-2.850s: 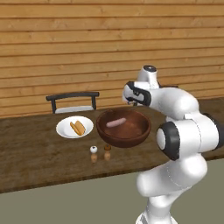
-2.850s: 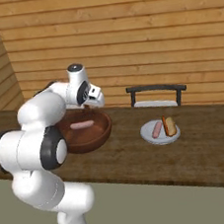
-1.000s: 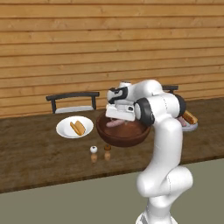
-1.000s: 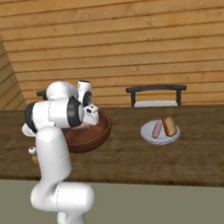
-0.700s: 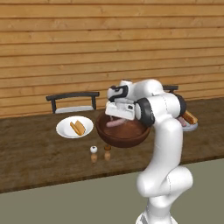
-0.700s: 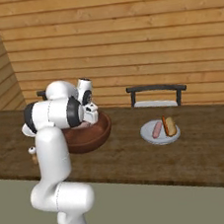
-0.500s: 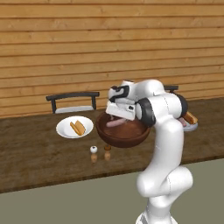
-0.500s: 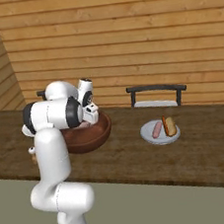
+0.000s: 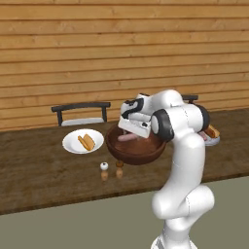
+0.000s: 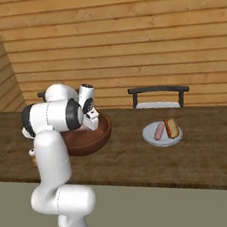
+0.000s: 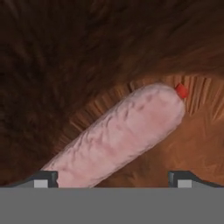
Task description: Place one bun and one sausage from the bowl on each plate.
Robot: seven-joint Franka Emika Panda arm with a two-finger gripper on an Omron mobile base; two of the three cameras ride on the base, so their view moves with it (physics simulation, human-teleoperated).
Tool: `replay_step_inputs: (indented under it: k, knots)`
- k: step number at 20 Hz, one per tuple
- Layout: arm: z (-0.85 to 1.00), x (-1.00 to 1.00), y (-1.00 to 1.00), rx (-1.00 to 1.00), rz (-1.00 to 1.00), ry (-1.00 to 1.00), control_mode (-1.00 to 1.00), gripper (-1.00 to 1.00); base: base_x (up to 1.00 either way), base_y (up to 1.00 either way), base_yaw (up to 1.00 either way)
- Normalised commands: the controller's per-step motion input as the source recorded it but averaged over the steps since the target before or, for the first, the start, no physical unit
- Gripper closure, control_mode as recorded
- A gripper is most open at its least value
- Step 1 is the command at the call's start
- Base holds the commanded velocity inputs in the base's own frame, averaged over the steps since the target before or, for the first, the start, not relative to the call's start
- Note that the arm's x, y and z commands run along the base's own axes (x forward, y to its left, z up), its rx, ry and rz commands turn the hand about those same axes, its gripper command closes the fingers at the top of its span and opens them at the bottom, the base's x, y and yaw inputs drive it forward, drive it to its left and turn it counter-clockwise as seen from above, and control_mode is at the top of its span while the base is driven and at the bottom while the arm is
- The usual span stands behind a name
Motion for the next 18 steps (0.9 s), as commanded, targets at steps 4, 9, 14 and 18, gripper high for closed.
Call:
replay_step_inputs:
  k: [4,9,14,18]
  knots:
    - [0.00,-0.53,0.00,0.00,-0.13,0.05,-1.00,-1.00,0.00,0.00,0.00]
    - [-0.04,-0.66,0.00,0.00,-0.08,0.12,-1.00,-1.00,0.00,0.00,0.00]
    - [0.47,-0.23,0.00,0.03,-0.01,-0.10,-1.00,-1.00,0.00,0.00,0.00]
    - [0.11,0.06,0.03,0.00,-0.18,-0.10,-1.00,-1.00,0.00,0.00,0.00]
